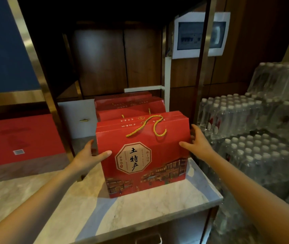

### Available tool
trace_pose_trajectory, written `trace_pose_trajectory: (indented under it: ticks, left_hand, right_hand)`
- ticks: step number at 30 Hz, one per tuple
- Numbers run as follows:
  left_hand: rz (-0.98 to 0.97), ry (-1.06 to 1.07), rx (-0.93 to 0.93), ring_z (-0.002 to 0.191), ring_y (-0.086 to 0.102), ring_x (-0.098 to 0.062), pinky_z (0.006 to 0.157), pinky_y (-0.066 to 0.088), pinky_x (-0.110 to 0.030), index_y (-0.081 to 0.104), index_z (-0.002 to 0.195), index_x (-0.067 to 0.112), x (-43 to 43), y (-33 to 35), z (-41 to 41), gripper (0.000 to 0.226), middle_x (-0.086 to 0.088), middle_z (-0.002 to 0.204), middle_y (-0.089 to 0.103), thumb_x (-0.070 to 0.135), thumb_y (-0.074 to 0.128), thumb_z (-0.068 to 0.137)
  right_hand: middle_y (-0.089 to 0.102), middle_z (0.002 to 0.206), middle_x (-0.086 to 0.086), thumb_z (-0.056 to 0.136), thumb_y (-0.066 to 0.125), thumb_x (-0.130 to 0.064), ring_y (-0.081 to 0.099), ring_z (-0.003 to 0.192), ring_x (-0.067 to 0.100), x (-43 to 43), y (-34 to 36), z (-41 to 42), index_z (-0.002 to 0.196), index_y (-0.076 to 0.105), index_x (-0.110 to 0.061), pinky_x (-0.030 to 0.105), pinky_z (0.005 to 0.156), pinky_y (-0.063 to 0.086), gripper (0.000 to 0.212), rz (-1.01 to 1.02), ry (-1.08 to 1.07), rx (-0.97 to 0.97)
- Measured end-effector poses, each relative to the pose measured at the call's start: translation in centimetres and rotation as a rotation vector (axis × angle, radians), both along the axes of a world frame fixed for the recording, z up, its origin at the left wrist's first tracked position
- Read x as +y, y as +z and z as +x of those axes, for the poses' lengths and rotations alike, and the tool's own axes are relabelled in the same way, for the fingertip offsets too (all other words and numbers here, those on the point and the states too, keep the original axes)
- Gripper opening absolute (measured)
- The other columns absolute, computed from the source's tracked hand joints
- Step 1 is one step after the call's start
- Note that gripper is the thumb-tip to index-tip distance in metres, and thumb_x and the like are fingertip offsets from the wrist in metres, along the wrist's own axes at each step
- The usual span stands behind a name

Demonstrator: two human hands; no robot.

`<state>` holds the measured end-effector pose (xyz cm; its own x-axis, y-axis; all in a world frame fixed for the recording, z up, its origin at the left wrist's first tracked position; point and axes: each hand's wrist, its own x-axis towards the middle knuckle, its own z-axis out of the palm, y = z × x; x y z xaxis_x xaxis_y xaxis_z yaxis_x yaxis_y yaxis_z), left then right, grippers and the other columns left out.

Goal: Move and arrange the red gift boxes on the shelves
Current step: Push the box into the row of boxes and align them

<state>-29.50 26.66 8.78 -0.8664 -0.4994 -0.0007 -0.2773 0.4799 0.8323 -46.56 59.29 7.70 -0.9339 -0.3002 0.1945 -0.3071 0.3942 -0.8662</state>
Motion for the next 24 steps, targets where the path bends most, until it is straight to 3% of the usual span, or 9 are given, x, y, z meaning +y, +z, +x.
trace_pose_trajectory:
  ticks: [4,7,9,11,13,16,20,24]
  left_hand:
    - [-0.282,0.115,-0.144,0.136,0.043,-0.03,0.103,0.041,-0.041,0.023,0.151,0.018,-1.2,4.6,-0.3,0.107,-0.008,0.152,0.041,0.067,0.066,0.066]
    - [-0.487,0.053,-0.211,0.134,0.046,-0.027,0.101,0.041,-0.037,0.034,0.147,0.02,-1.1,7.8,-1.5,0.092,-0.006,0.149,0.045,0.069,0.058,0.073]
    - [-0.571,-0.037,-0.235,0.129,0.051,-0.024,0.095,0.04,-0.031,0.047,0.139,0.021,-0.6,9.4,-2.8,0.074,-0.003,0.142,0.053,0.064,0.054,0.079]
    - [-0.599,-0.135,-0.285,0.126,0.052,-0.022,0.094,0.038,-0.029,0.052,0.135,0.021,-0.1,10.8,-4.1,0.065,-0.002,0.139,0.056,0.061,0.051,0.083]
    - [-0.603,-0.194,-0.328,0.127,0.051,-0.023,0.102,0.039,-0.032,0.051,0.136,0.02,0.1,11.6,-5.3,0.065,-0.003,0.141,0.054,0.059,0.05,0.085]
    - [-0.659,-0.203,-0.339,0.13,0.049,-0.023,0.105,0.038,-0.034,0.05,0.138,0.019,-0.2,12.0,-7.0,0.064,-0.004,0.144,0.051,0.057,0.05,0.086]
    - [-0.739,-0.197,-0.322,0.134,0.045,-0.024,0.105,0.036,-0.032,0.045,0.142,0.016,-1.4,12.2,-9.2,0.066,-0.006,0.147,0.047,0.055,0.049,0.088]
    - [-0.778,-0.216,-0.282,0.133,0.046,-0.023,0.104,0.037,-0.031,0.044,0.142,0.015,-3.1,12.2,-11.8,0.064,-0.005,0.147,0.048,0.05,0.05,0.089]
  right_hand:
    - [0.029,0.15,0.013,0.075,0.071,-0.037,0.031,0.136,0.031,-0.1,4.4,-0.2,0.146,0.021,-0.013,0.046,0.109,0.034,0.09,0.24,-0.031,0.196]
    - [0.043,0.138,0.011,0.076,0.067,-0.046,0.039,0.129,0.031,-0.8,7.8,-0.3,0.139,0.037,-0.016,0.049,0.105,0.04,0.076,0.458,0.108,0.221]
    - [0.054,0.127,0.006,0.079,0.063,-0.048,0.05,0.119,0.026,-1.7,9.8,-0.5,0.13,0.049,-0.018,0.042,0.097,0.048,0.061,0.56,0.227,0.198]
    - [0.057,0.124,0.004,0.082,0.06,-0.048,0.056,0.107,0.019,-2.8,11.2,-0.9,0.127,0.052,-0.019,0.031,0.086,0.051,0.054,0.597,0.273,0.165]
    - [0.058,0.125,0.003,0.082,0.058,-0.049,0.056,0.105,0.017,-3.9,12.0,-1.6,0.127,0.052,-0.018,0.027,0.084,0.048,0.055,0.628,0.274,0.166]
    - [0.058,0.127,0.003,0.082,0.056,-0.053,0.055,0.112,0.019,-5.6,12.7,-3.1,0.125,0.055,-0.018,0.027,0.088,0.044,0.055,0.69,0.253,0.188]
    - [0.059,0.124,0.004,0.082,0.054,-0.055,0.055,0.106,0.018,-7.8,13.3,-5.3,0.119,0.058,-0.019,0.029,0.087,0.044,0.052,0.719,0.239,0.161]
    - [0.058,0.128,0.008,0.083,0.053,-0.056,0.055,0.115,0.023,-9.8,13.6,-7.9,0.126,0.054,-0.014,0.033,0.096,0.043,0.06,0.748,0.208,0.151]
